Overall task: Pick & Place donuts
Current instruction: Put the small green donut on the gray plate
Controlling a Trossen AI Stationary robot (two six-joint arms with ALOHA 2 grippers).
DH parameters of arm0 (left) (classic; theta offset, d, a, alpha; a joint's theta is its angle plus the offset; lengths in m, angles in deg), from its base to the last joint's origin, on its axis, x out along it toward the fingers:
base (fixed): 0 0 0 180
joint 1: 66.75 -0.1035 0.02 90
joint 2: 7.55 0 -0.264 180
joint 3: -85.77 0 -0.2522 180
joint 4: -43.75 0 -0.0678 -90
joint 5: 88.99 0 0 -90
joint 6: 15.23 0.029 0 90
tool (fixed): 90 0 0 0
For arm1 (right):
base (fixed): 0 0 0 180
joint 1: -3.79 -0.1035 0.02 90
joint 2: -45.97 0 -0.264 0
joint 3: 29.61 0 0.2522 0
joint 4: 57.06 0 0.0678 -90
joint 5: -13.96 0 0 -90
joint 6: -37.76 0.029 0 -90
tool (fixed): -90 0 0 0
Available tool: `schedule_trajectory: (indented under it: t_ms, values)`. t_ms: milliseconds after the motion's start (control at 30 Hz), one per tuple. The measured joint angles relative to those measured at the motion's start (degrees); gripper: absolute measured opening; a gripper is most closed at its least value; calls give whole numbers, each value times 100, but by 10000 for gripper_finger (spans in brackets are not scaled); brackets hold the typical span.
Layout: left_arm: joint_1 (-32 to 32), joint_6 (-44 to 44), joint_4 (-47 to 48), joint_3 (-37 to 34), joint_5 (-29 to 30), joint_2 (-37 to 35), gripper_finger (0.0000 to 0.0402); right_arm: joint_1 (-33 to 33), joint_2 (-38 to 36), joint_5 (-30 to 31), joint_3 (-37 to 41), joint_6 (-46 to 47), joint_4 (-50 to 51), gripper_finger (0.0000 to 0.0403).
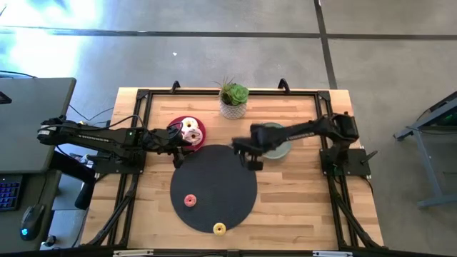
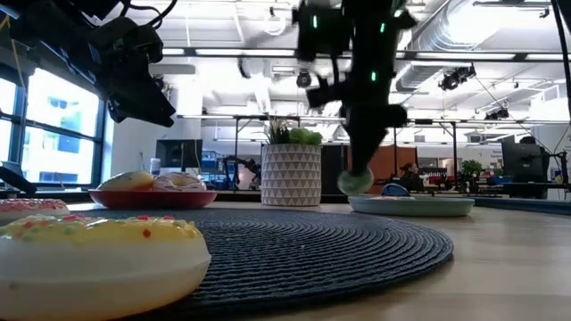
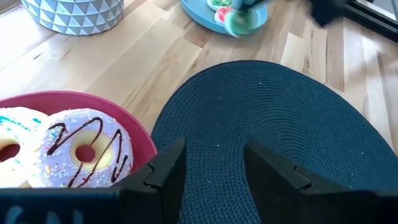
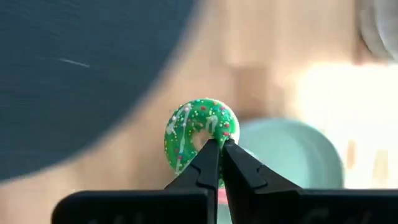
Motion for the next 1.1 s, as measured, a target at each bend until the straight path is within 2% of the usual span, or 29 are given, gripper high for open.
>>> schedule_trajectory:
  t_ms: [167, 367, 700, 967, 1100]
  values:
    - [-1, 0, -3, 0, 0, -1, 154, 820, -3, 189, 340, 204, -11, 3]
    - [-2, 0, -2, 0, 0, 1, 154, 1571, -7, -168, 498, 82, -231, 3]
    - [-2, 0, -2, 0, 0, -1, 154, 1608, -7, -908, 93, -573, -215, 3]
    - [-1, 0, -2, 0, 0, 0, 154, 1622, -387, -457, -43, -607, 224, 3]
    - [-2, -1, -7, 0, 0, 0, 154, 1791, -538, 121, -43, -580, 250, 2]
